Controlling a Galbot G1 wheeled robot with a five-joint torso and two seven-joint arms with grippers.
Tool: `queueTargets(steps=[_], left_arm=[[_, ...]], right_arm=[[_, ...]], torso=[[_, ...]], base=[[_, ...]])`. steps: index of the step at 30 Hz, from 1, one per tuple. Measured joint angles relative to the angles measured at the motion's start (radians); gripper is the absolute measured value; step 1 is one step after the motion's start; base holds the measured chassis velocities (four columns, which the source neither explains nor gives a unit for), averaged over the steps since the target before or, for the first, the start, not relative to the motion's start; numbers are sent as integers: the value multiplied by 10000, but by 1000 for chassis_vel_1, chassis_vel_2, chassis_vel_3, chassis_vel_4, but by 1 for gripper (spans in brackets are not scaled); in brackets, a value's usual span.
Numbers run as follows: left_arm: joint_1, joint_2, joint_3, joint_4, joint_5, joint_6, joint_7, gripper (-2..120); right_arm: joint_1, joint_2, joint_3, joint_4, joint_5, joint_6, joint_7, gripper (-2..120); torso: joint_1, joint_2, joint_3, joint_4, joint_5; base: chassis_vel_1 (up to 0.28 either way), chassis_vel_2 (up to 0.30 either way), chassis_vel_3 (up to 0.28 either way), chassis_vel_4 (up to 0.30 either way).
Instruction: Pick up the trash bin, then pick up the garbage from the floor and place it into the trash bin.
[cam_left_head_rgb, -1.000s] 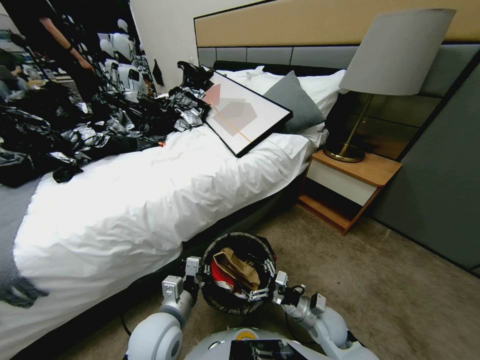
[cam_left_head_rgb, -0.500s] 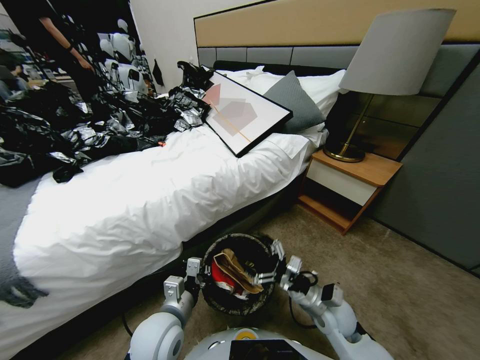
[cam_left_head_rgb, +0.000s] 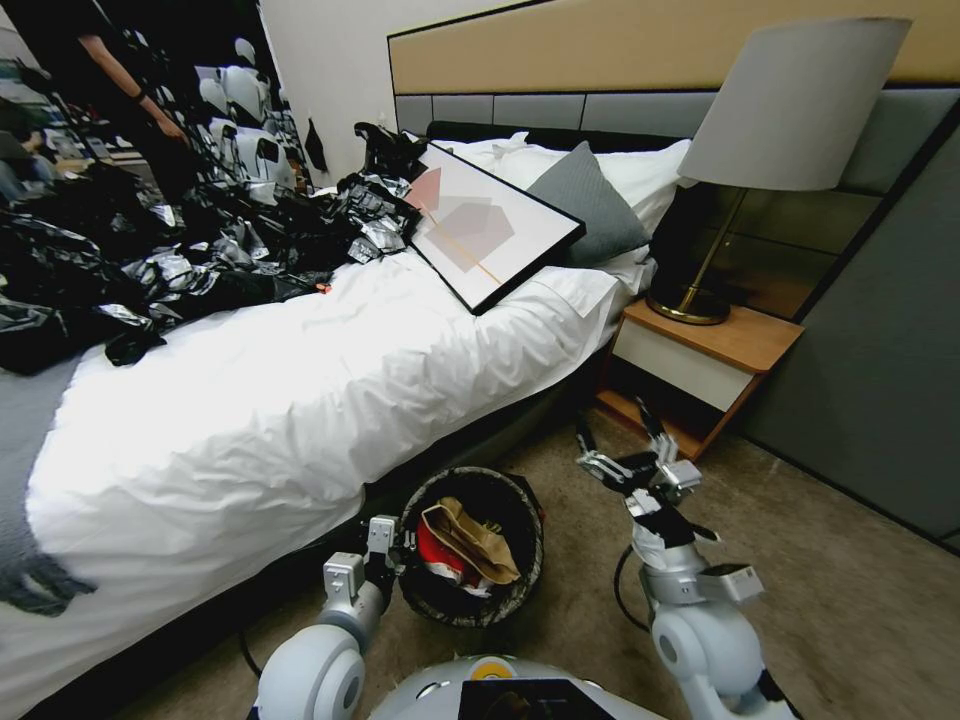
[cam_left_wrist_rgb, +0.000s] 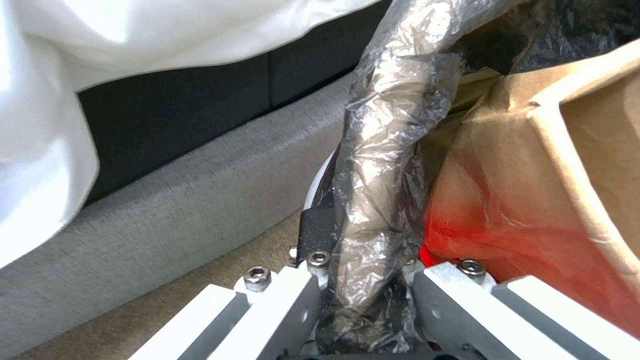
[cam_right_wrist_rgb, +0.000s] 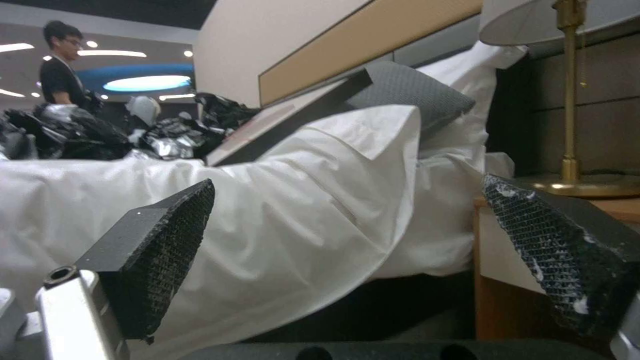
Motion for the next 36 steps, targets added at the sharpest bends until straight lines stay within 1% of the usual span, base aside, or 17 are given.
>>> queueTargets(steps=[5,7,12,18,25,36], left_arm=[[5,-23,-23,-26,-8,-17,1,0],[2,-36,-25,-37,-14,-24,1,0],[1,-41,-15,-61,-17,-24,1,0],[-4,-44,29,-70,-29,-17,-1,0],[16,-44,50,-73,-17,-13,1,0],[59,-50,119,-86,65,-9,2,0]], right_arm=[[-79,88,0,-263,-93,-4,143,100],[31,137,-2,-491,-117,116,147,100],[117,160,-17,-604,-52,275,147,100],[302,201,-49,-769,-138,343,536,100],[395,205,-27,-864,-382,526,547,100],[577,118,10,-954,-338,513,493,100]], torso=[[0,0,0,-1,-2],[0,0,0,0,0],[0,0,0,0,-1],[0,0,0,-1,-1],[0,0,0,-2,0],[0,0,0,-1,-1]], base=[[0,0,0,0],[0,0,0,0],[0,0,0,0],[0,0,0,0],[0,0,0,0],[28,27,25,23]])
